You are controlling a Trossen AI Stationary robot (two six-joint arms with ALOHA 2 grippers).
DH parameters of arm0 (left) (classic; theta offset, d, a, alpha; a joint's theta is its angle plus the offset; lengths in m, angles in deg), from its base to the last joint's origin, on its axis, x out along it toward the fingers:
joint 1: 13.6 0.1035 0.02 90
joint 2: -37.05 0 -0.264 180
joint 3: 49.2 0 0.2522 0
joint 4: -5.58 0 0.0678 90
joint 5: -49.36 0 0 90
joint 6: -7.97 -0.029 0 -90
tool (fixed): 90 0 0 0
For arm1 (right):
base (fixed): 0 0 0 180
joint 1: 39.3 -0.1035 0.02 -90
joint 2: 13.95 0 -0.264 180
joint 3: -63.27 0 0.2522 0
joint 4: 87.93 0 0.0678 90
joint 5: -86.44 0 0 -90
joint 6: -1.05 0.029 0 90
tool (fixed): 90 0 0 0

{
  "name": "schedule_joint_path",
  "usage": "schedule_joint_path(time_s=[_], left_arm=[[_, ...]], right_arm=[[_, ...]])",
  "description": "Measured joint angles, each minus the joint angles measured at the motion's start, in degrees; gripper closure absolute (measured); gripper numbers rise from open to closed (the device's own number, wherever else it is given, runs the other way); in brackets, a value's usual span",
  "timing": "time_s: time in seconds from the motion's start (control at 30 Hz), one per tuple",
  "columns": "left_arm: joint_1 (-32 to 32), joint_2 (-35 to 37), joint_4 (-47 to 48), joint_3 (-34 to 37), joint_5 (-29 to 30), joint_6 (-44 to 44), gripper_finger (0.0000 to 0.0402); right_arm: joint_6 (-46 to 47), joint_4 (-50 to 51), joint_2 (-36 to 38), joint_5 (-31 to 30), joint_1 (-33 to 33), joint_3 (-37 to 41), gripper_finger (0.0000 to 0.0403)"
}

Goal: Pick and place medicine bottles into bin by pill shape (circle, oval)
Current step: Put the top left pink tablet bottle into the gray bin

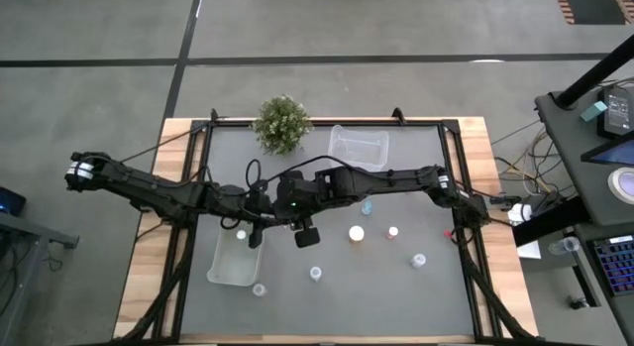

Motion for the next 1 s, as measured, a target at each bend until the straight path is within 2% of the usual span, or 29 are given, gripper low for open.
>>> schedule_joint_path(time_s=[0.23, 0.53, 0.73, 0.9, 1.0], left_arm=[[-0.1, 0.1, -2.6, 0.0, 0.0, -2.0, 0.0333], [-0.1, 0.1, -12.6, 0.7, 0.0, -6.3, 0.0333], [-0.1, 0.1, -16.0, 0.8, 0.0, -7.5, 0.0333], [-0.1, -0.1, -18.7, 0.8, 0.0, -7.6, 0.0333], [-0.1, -0.8, -20.9, 0.8, 0.0, -7.6, 0.0333]], right_arm=[[0.8, 1.3, 2.2, 0.1, 0.0, 0.1, 0.0185], [1.3, 4.6, 12.0, -0.1, -0.5, 2.8, 0.018], [2.1, 1.3, 22.3, -0.1, -1.2, 15.5, 0.0182], [2.9, -12.8, 31.4, -0.2, -1.7, 33.6, 0.0182], [2.9, -24.4, 35.5, -0.1, -1.8, 44.2, 0.0182]])
